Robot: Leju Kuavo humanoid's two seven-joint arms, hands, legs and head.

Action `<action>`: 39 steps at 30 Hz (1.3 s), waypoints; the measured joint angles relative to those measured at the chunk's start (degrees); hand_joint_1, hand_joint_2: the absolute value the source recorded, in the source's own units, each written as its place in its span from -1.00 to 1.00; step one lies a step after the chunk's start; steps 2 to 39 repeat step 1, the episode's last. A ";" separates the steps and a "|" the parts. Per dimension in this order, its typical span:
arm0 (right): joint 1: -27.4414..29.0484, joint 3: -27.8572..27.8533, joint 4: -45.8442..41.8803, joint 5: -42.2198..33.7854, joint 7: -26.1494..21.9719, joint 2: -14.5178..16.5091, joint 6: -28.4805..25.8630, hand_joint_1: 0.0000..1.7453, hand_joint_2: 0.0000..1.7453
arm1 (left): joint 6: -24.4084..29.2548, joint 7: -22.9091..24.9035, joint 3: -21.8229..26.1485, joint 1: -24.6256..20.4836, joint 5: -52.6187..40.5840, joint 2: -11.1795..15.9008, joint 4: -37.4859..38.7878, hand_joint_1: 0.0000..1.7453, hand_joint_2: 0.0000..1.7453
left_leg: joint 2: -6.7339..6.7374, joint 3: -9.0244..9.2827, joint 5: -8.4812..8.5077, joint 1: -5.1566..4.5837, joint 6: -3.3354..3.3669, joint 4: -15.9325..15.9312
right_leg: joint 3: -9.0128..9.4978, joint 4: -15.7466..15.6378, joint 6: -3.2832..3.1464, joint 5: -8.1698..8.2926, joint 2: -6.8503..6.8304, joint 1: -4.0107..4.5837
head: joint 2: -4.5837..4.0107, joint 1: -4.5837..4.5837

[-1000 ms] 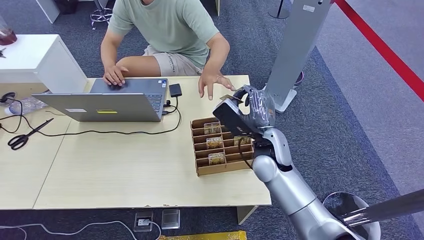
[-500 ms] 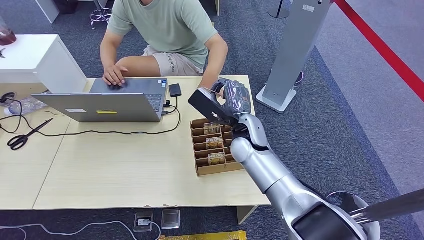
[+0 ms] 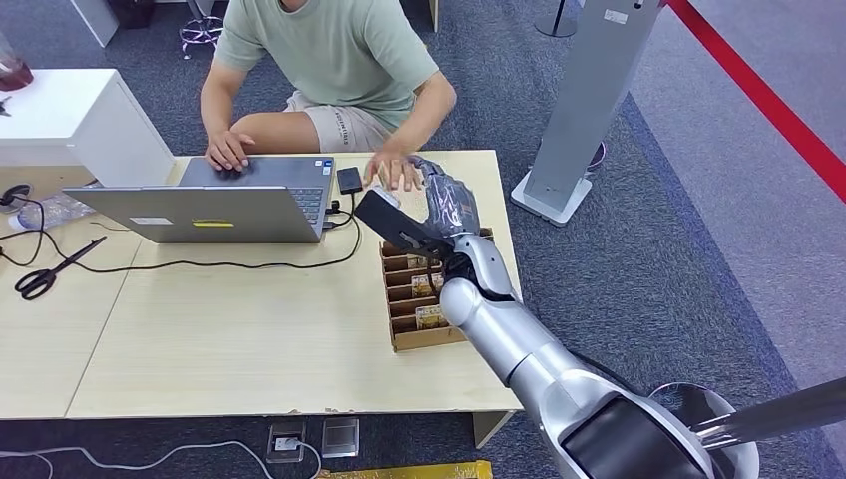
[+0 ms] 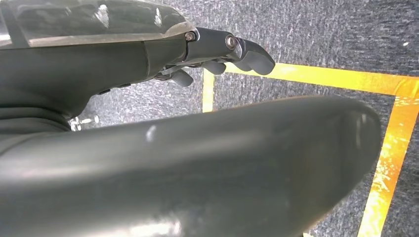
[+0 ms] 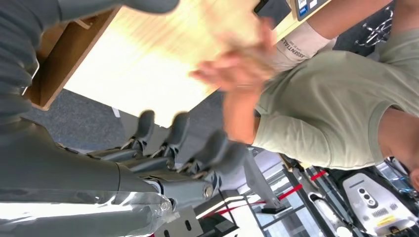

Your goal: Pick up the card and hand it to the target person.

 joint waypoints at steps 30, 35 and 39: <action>-0.01 0.01 0.12 -0.22 -0.05 0.01 -0.14 -1.00 1.00 | 0.00 -0.07 0.00 0.01 0.06 0.00 0.00 -1.00 -1.00 | 0.00 0.00 0.00 0.00 0.00 0.00 | 0.00 0.00 0.00 0.00 0.00 0.00 | 0.00 0.00; -0.01 0.01 0.12 -0.22 -0.05 0.01 -0.14 -1.00 1.00 | 0.00 -0.07 0.00 0.01 0.06 0.00 0.00 -1.00 -1.00 | 0.00 0.00 0.00 0.00 0.00 0.00 | 0.00 0.00 0.00 0.00 0.00 0.00 | 0.00 0.00; -0.01 0.01 0.12 -0.22 -0.05 0.01 -0.14 -1.00 1.00 | 0.00 -0.07 0.00 0.01 0.06 0.00 0.00 -1.00 -1.00 | 0.00 0.00 0.00 0.00 0.00 0.00 | 0.00 0.00 0.00 0.00 0.00 0.00 | 0.00 0.00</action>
